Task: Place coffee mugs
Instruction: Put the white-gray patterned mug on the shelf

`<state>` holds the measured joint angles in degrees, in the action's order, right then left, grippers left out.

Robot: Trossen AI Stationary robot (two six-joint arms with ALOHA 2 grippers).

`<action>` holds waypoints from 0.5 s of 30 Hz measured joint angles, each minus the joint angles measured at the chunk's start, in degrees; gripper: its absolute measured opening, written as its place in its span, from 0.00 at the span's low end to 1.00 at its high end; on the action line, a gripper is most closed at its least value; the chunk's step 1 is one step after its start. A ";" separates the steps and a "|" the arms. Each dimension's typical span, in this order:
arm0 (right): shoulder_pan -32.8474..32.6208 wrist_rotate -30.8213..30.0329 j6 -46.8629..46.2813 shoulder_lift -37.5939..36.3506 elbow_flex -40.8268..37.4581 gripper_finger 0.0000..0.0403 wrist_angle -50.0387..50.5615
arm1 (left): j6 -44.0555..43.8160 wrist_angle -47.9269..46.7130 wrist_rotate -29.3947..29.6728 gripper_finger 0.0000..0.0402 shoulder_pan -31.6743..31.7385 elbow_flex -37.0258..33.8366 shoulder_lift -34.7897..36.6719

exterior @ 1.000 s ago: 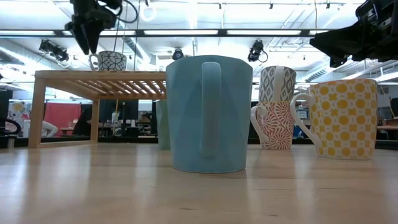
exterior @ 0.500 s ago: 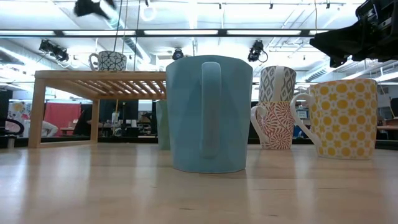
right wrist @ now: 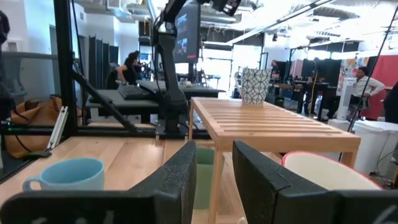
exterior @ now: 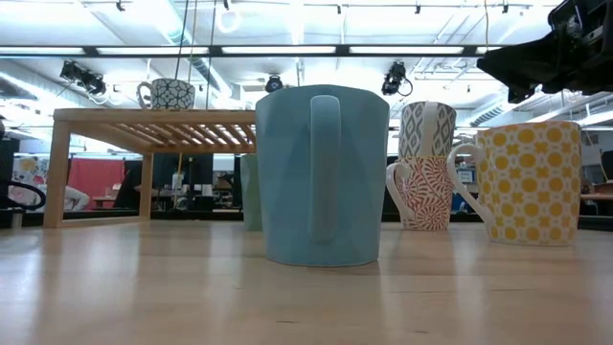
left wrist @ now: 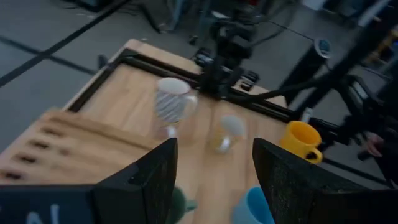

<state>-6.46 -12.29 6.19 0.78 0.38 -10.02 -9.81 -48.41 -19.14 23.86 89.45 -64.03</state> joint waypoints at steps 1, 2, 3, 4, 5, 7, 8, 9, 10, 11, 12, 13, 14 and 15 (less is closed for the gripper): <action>0.00 0.00 -0.04 0.00 0.00 0.27 -0.39 | 0.03 0.94 0.00 0.54 -1.06 0.00 -0.51; 0.00 0.01 -0.40 0.01 -0.01 0.27 -0.79 | 0.05 1.77 0.00 0.54 -2.02 0.01 -1.02; 0.00 0.06 -1.36 0.00 0.00 0.27 -1.30 | 0.25 2.07 0.02 0.54 -2.77 0.02 -1.62; 0.00 0.09 -2.50 0.02 0.00 0.27 -2.07 | 0.80 2.13 0.03 0.54 -3.35 0.02 -2.26; 0.00 0.09 -3.42 0.02 0.00 0.27 -3.03 | 1.38 2.27 0.10 0.54 -3.91 0.02 -3.04; 0.00 0.11 -4.06 -0.01 0.15 0.27 -4.55 | 1.48 2.26 1.29 0.54 -4.91 0.02 -4.41; 0.00 0.11 -4.05 0.03 0.57 0.27 -4.29 | 1.48 2.32 2.02 0.54 -5.30 0.02 -4.99; 0.00 0.13 -4.02 0.12 1.20 0.27 -3.62 | 1.56 2.41 2.78 0.54 -5.62 0.02 -5.43; 0.00 0.15 -3.73 0.40 2.12 0.27 -2.66 | 1.69 2.39 3.66 0.54 -5.89 0.02 -5.89; 0.00 0.15 -3.49 0.83 3.26 0.27 -1.47 | 1.66 2.57 4.41 0.54 -6.08 0.02 -6.43; 0.00 0.15 -3.23 1.40 4.62 0.27 0.19 | 1.69 2.94 5.04 0.54 -6.32 0.02 -6.97; 0.00 0.13 -3.16 2.14 6.12 0.27 2.14 | 1.68 3.26 5.46 0.54 -6.54 0.02 -7.53; 0.00 0.11 -3.14 3.07 7.77 0.27 4.21 | 1.67 3.52 5.60 0.54 -6.73 0.02 -8.06; 0.00 0.09 -3.10 4.18 9.64 0.27 6.38 | 1.67 4.02 5.62 0.54 -6.82 0.02 -8.54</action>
<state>-6.46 -12.21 3.09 4.96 10.02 -3.64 -8.14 -44.39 -13.52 17.03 89.47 -72.57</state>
